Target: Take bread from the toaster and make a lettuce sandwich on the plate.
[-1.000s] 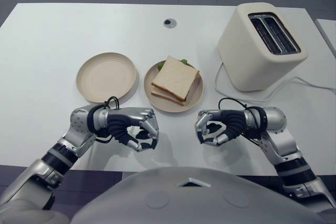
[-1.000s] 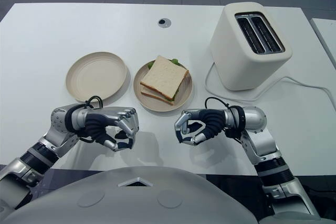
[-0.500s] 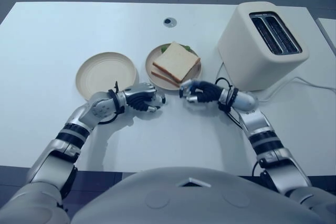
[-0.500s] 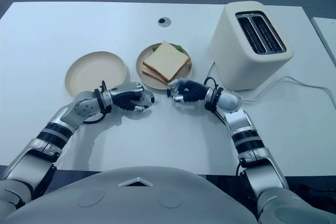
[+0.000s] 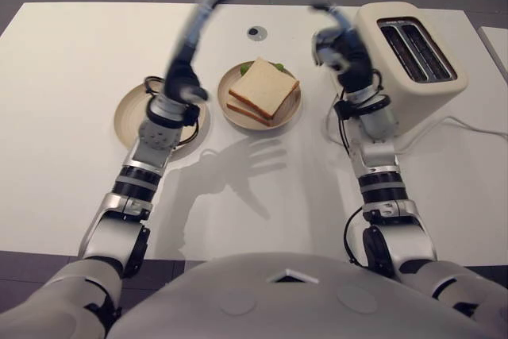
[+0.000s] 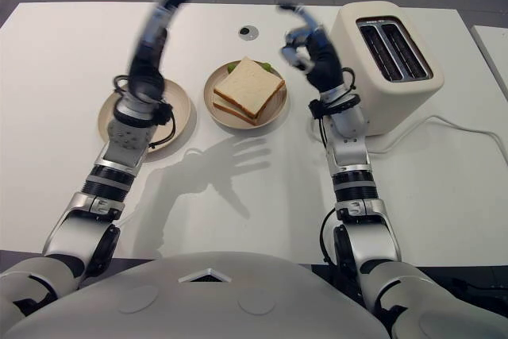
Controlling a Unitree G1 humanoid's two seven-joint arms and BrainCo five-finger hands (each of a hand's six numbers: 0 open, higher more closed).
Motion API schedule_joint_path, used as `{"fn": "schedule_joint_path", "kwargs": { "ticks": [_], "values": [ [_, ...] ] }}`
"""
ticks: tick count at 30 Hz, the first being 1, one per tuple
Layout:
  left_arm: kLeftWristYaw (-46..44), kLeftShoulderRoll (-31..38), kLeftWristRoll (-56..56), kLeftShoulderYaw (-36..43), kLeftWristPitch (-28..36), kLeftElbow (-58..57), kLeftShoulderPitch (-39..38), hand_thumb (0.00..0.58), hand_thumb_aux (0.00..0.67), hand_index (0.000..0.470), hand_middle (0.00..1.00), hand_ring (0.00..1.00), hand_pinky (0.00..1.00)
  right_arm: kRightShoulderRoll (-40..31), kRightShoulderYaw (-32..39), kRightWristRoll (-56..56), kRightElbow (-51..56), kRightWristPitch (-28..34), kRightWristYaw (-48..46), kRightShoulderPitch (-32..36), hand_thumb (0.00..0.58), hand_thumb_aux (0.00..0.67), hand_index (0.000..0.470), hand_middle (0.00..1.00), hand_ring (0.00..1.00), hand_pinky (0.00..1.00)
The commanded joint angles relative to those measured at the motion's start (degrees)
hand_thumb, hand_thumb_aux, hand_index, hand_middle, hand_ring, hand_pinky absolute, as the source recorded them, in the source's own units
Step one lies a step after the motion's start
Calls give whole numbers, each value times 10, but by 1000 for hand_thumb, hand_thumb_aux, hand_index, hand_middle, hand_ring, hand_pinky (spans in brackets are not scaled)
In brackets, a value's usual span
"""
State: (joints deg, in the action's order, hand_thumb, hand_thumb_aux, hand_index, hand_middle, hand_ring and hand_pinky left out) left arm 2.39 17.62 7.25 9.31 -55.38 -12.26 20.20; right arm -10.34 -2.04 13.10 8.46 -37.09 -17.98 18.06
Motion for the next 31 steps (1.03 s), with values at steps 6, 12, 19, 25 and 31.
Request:
{"fn": "schedule_joint_path", "kwargs": {
  "ticks": [6, 12, 19, 25, 31],
  "values": [
    [-76, -22, 28, -36, 20, 2, -10, 0, 0, 0, 0, 0, 0, 7, -1, 4, -38, 12, -9, -29, 0, 0, 0, 0, 0, 0],
    [-100, -39, 3, -52, 17, -6, -14, 0, 0, 0, 0, 0, 0, 7, 0, -2, -41, 13, -14, -36, 0, 0, 0, 0, 0, 0],
    [-116, -51, -14, -65, 15, -12, -16, 0, 0, 0, 0, 0, 0, 6, 1, -13, -38, 14, -14, -39, 0, 0, 0, 0, 0, 0],
    [-126, -57, -20, -74, 13, -20, -14, 0, 0, 0, 0, 0, 0, 8, 2, -20, -33, 13, -13, -34, 0, 0, 0, 0, 0, 0],
    [-132, -61, -22, -81, 7, -21, -18, 0, 0, 0, 0, 0, 0, 11, 5, -22, -27, 6, -15, -32, 0, 0, 0, 0, 0, 0]
  ]
}}
